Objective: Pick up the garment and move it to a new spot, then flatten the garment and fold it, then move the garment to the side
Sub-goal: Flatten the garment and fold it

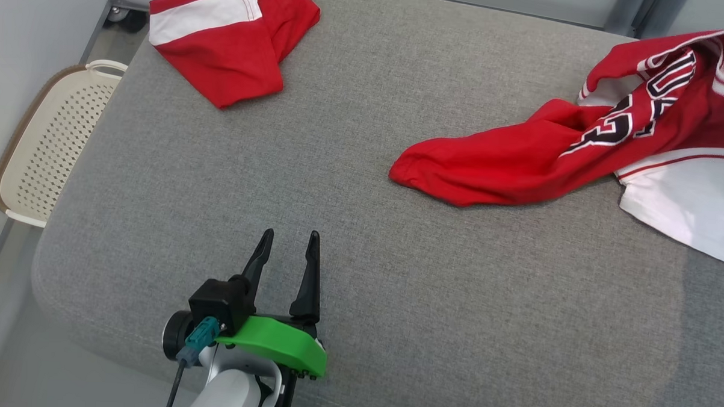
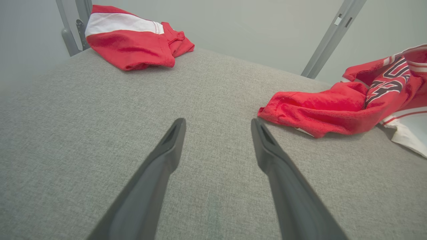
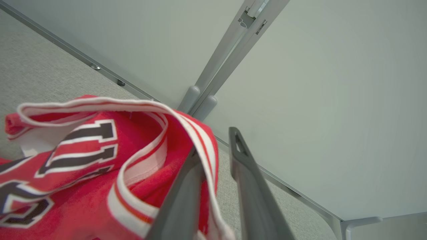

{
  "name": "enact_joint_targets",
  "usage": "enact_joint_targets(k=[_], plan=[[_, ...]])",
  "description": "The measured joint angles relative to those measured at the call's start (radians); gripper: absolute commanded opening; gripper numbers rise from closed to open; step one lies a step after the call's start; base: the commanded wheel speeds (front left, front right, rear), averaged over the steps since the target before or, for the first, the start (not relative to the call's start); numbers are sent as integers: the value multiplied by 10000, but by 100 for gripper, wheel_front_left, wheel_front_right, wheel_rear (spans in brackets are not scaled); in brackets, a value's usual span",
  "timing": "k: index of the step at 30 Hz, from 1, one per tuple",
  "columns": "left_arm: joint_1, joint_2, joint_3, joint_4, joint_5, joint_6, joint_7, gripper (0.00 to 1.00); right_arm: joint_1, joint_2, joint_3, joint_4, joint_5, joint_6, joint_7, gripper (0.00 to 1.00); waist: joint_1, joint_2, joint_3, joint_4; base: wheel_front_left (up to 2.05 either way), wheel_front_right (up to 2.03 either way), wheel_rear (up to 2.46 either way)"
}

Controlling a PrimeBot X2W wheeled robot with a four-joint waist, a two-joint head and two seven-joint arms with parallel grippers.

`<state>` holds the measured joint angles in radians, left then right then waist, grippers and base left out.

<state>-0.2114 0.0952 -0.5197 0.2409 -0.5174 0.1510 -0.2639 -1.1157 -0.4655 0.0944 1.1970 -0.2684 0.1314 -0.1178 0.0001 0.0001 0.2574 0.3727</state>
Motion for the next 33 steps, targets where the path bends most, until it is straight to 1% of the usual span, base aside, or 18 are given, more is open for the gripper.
enact_joint_targets(k=[3,6,10,12,15,21,27,30,33], plan=[[-44,-54,50,33,10,-13,0,100,260,-36,-387,-29,-203,2,0,100,0,0,100,40,0,0,0],[-44,-69,146,63,92,-17,-2,100,475,88,-477,-25,-416,2,-132,100,0,0,130,-56,0,0,0],[-44,-65,276,27,176,-31,-2,100,552,295,-685,-25,-259,0,-608,100,0,0,81,-328,0,0,0],[-41,-61,357,-19,201,-25,0,100,690,571,-951,27,180,2,-851,100,0,0,28,-495,0,0,0],[-26,-46,441,-67,257,-15,0,100,982,1047,-1559,301,1315,0,-1001,100,0,0,-87,-773,0,0,0],[115,42,550,-224,345,48,-2,100,1825,1707,-1624,591,2623,0,-911,100,-1,0,-395,-1403,0,0,0],[148,144,502,-416,382,123,71,100,2592,1837,-1377,725,3363,0,-301,100,-1,0,-684,-1930,0,0,0],[142,176,453,-491,426,132,92,100,2879,1925,-1325,740,3739,0,-94,100,-1,0,-779,-1999,0,0,0],[138,219,424,-577,437,171,165,100,3135,1985,-1335,763,4109,0,105,100,-1,0,-773,-1907,0,0,0]])
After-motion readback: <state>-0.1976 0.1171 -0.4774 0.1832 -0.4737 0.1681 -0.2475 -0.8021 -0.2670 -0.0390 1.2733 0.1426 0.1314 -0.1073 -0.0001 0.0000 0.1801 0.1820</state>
